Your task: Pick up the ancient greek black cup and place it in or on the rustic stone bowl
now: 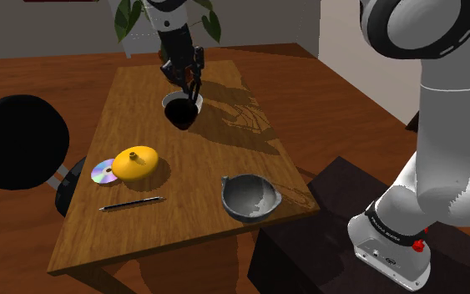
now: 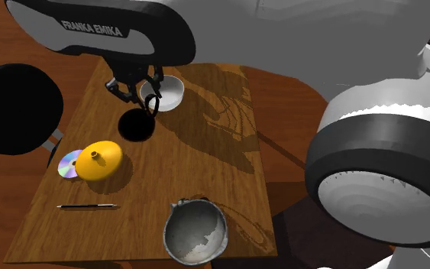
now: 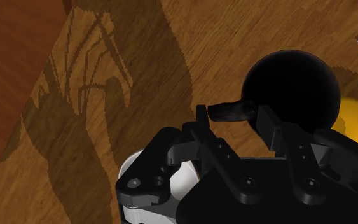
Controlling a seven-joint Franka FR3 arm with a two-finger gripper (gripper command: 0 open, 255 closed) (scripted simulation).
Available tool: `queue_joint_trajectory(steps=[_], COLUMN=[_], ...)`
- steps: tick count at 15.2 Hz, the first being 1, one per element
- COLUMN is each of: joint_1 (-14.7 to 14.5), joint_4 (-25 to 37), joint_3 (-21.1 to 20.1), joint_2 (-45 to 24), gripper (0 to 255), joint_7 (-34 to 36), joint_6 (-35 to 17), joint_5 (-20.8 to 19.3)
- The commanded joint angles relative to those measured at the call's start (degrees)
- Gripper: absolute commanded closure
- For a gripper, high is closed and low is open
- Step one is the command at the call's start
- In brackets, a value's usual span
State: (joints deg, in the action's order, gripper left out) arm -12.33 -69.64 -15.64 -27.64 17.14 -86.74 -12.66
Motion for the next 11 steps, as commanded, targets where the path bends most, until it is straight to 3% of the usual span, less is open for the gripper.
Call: queue_joint_trajectory(steps=[1,5,11], joint_1=[-0.15,1.55,2.3], joint_4=[1.45,-14.1,-31.03], joint_3=[-0.01,-1.08,-1.95], joint_2=[-0.08,11.3,25.91], gripper=[255,255,255], joint_7=[-0.14,0.86,1.22], joint_6=[1.36,-2.97,-5.87], joint_5=[-0.02,2.63,6.81])
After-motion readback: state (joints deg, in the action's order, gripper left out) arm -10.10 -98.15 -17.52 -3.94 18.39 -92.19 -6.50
